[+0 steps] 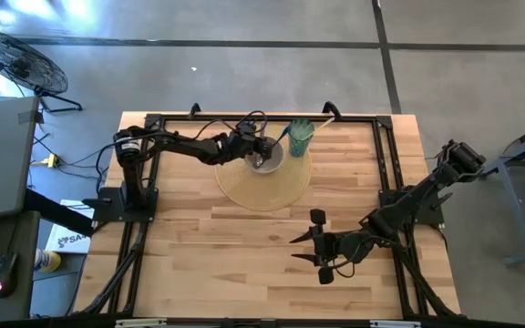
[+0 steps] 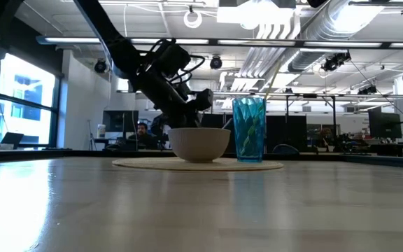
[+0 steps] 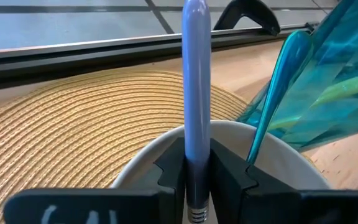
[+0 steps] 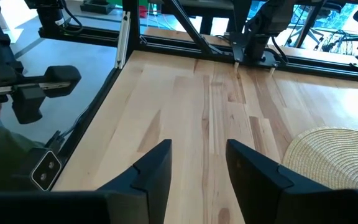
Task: Pick & Place Utensil
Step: Put the purple spoon into the white bowl
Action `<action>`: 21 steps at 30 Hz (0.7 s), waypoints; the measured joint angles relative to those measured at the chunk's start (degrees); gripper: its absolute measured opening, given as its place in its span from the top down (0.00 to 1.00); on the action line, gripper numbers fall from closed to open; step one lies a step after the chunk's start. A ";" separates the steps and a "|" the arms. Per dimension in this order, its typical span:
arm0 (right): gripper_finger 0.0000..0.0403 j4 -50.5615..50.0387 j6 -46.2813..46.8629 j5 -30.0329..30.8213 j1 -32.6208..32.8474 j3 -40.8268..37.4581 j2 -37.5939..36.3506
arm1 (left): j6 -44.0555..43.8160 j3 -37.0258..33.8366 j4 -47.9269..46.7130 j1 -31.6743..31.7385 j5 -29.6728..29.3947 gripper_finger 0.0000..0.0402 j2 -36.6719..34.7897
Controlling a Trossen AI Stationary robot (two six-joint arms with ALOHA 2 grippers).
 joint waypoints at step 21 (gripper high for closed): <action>0.65 0.00 -0.04 -0.01 0.00 0.00 -0.02 | 2.18 0.00 0.00 0.00 1.40 0.85 0.00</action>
